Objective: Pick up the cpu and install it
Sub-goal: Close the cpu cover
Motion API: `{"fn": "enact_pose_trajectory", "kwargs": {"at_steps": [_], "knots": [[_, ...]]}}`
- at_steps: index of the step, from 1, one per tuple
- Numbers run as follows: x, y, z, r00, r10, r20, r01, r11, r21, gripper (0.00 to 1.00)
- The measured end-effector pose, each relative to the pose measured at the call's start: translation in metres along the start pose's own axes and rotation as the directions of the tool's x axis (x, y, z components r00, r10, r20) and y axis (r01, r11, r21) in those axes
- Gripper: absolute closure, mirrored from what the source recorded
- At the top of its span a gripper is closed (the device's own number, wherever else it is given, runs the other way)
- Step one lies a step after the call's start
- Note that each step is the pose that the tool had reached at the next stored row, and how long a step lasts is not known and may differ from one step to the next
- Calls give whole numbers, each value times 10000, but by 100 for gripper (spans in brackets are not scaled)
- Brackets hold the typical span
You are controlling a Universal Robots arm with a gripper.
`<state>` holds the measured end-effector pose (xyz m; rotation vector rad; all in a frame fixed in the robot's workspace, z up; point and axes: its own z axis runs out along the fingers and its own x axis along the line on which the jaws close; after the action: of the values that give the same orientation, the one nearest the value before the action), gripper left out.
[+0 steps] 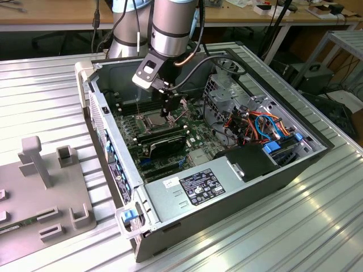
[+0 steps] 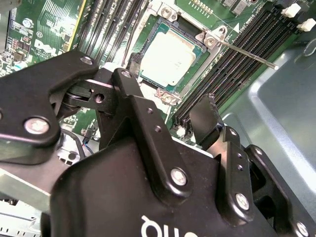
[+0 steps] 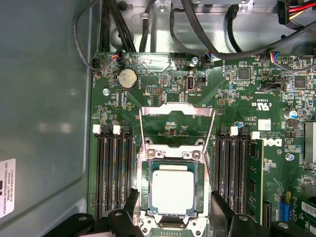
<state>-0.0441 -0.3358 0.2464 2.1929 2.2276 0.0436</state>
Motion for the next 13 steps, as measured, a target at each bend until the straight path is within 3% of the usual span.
{"fn": "enact_pose_trajectory", "kwargs": {"at_steps": [7,8,9,13], "knots": [[0,0,-2,10000,0,1,0,10000,0,34],[0,0,-4,10000,0,0,0,10000,0,65],[0,0,-5,10000,0,0,0,10000,0,89],[0,0,-6,10000,0,0,0,10000,0,89]]}}
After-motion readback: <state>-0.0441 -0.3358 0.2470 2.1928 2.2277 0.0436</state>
